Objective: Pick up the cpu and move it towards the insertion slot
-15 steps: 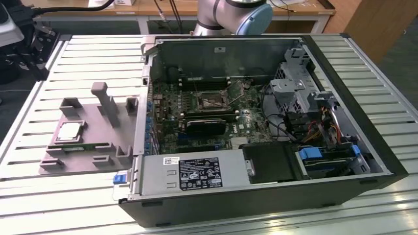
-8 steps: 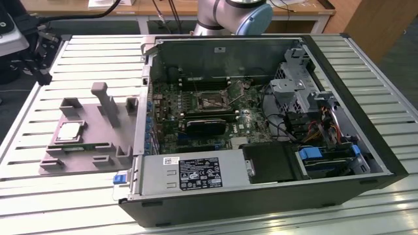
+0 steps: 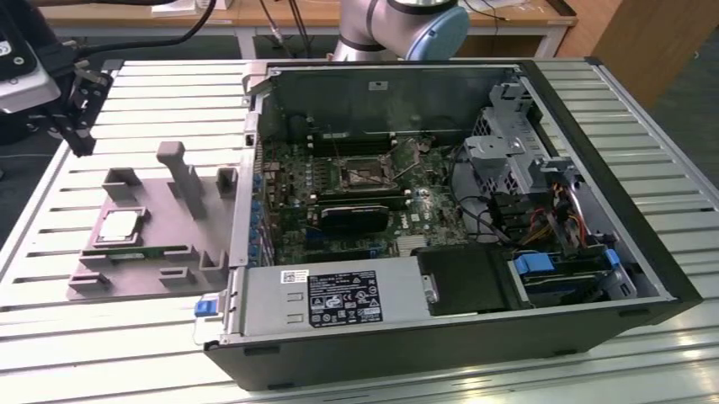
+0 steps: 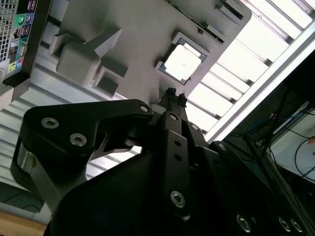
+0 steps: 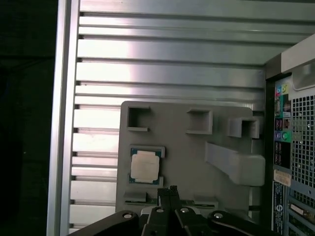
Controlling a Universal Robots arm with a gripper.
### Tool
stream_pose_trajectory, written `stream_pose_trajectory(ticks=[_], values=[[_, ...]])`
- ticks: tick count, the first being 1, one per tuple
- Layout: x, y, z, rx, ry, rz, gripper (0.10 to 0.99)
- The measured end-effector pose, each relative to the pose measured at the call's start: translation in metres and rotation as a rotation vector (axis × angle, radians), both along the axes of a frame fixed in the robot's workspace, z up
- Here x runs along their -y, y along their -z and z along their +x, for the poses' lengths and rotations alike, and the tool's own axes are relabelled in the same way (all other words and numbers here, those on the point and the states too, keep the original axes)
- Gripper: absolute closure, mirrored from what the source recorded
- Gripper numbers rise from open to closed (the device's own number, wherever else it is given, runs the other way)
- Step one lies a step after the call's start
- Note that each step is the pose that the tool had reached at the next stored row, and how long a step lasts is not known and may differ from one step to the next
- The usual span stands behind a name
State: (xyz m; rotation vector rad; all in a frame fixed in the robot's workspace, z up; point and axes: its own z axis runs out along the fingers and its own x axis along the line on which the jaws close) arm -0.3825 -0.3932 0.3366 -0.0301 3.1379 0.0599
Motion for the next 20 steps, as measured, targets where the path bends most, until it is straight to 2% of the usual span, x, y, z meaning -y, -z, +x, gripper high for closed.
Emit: stream_pose_trajectory(ticks=[11, 20], values=[[0.0000, 0.0201, -0.0010, 0.0000, 0.000, 0.000, 0.984], [0.0000, 0.0365, -0.0109, 0.0001, 0.000, 0.000, 0.984]])
